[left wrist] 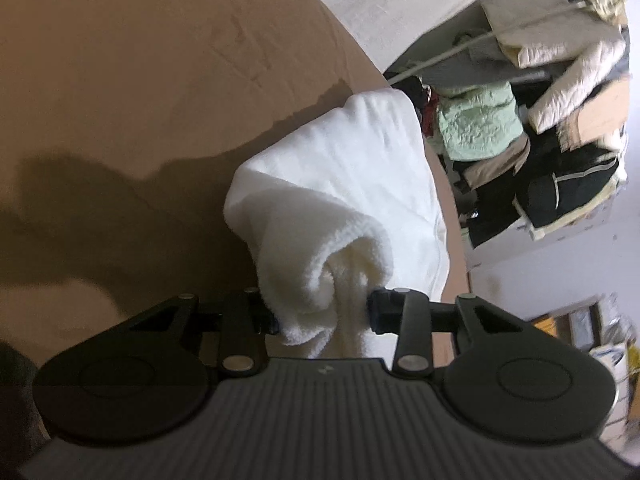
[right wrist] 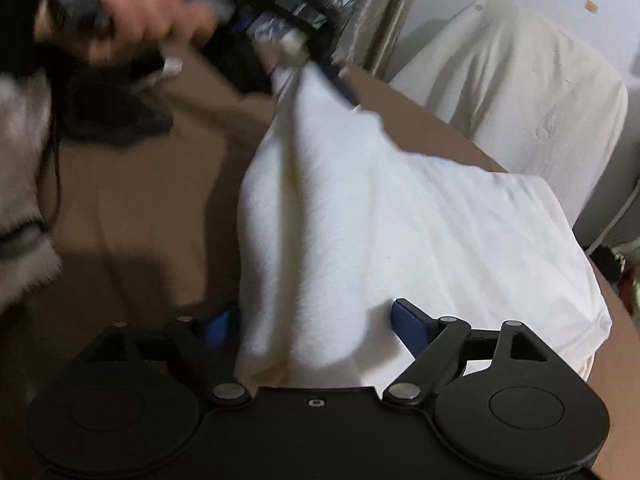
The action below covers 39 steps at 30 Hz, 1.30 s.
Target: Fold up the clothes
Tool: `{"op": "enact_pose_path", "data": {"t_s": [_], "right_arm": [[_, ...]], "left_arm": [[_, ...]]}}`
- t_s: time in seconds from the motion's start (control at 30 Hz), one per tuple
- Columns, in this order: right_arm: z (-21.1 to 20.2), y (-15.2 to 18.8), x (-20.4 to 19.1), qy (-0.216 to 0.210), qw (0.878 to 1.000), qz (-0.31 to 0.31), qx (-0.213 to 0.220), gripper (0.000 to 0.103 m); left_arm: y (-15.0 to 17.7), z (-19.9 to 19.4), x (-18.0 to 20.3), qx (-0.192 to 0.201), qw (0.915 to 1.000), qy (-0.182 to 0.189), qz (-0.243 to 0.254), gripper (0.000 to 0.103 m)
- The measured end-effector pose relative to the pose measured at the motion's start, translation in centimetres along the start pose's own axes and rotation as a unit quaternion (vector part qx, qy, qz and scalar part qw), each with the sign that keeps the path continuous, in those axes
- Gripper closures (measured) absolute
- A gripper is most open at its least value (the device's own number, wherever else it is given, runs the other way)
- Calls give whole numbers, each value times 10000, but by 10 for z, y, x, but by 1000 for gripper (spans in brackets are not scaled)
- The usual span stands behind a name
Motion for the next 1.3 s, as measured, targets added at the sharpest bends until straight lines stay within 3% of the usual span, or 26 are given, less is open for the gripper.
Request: {"op": "enact_pose_path", "data": {"t_s": [0.07,0.2,0.27,0.33,0.47,0.6,0.73,0.8,0.93,1.03,1.13,1.2,1.3], "right_arm": [[6,1,-5,225,9994,-266,8,20],[8,-8,-2,852,9928,-815,208,59],[5,-17,3,1194,9843,-1236,400,62],[8,-21,0,1223,9780,-1646,383,69],[11,-24,-3,615,9909,-1176,209,76],[-9,-36,-1,94,9950,-868,493,76],[-33,-45,3,-281,9950,-643,711,77],[-53,-53,5,-636,9912,-649,959,78],[-93,-66,-2,-1424,9785,-911,1185,78],[-119,-86,24,-2299,9613,-339,1478,78],[-124,-95,43,-2626,9508,-111,1641,78],[-107,-90,48,-2621,9513,54,1624,78],[-85,-76,69,-2554,9522,742,1504,78]], "left_arm": [[-4,8,-2,-7,9999,-105,-64,59],[-8,14,-10,84,9997,-141,-177,62],[-10,10,-15,164,9993,-73,-316,62],[-10,10,-22,181,9983,-38,-553,65],[-4,11,-29,217,9975,-236,-631,74],[15,-27,10,475,9978,-210,412,78],[34,-62,40,893,9917,-229,901,80],[41,-81,48,1068,9888,-341,990,80],[49,-122,50,950,9933,-271,604,80],[52,-151,85,1234,9857,-403,1075,80],[55,-144,117,1571,9711,-615,1690,79],[45,-121,123,1591,9675,-763,1809,79],[19,-82,125,1314,9726,-958,1662,80]]}}
Point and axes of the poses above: each gripper's, at about its wrist camera, not at the fingertips, and z roughly the way its jaws point, x to its right, y to its underside, the point moved 8 cm from there along z, roughly the way its jaws point, and after that the axes turned 7 degrees about -z, right-handed, at the moved point
